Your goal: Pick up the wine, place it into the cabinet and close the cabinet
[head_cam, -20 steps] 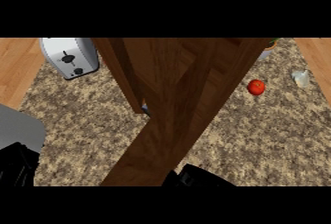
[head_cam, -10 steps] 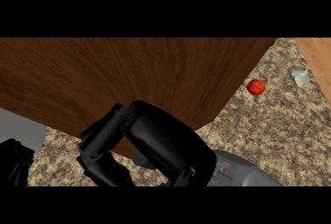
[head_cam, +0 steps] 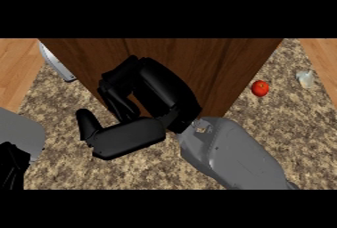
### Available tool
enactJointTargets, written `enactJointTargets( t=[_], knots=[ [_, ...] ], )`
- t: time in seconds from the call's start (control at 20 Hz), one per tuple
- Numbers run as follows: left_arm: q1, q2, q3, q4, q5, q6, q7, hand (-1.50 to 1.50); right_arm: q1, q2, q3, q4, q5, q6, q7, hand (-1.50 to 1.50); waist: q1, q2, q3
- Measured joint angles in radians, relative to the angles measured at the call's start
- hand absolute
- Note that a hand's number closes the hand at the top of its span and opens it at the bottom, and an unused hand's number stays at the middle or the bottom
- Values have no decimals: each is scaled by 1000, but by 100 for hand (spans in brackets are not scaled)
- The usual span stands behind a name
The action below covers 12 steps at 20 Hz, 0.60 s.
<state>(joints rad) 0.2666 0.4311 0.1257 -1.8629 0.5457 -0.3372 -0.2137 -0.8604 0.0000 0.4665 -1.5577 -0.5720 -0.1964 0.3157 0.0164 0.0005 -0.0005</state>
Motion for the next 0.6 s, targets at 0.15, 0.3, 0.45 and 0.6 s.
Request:
enactJointTargets(
  t=[0.15,0.3,0.45,0.6],
  knots=[
    [-4,-11,2,-19,-4,1,23,150,-3,0,-39,77,-13,39,-24,150,-2,0,0],
    [4,-31,2,-36,-25,1,26,150,-13,-3,-88,151,-15,86,-45,150,-2,-1,0],
    [0,-40,13,-4,-45,-23,7,150,-27,0,-112,212,-1,128,-73,150,-2,-8,-1],
    [-11,-49,16,-12,-49,-13,26,150,-32,0,-122,248,10,171,-102,150,0,-17,-3]
  ],
)
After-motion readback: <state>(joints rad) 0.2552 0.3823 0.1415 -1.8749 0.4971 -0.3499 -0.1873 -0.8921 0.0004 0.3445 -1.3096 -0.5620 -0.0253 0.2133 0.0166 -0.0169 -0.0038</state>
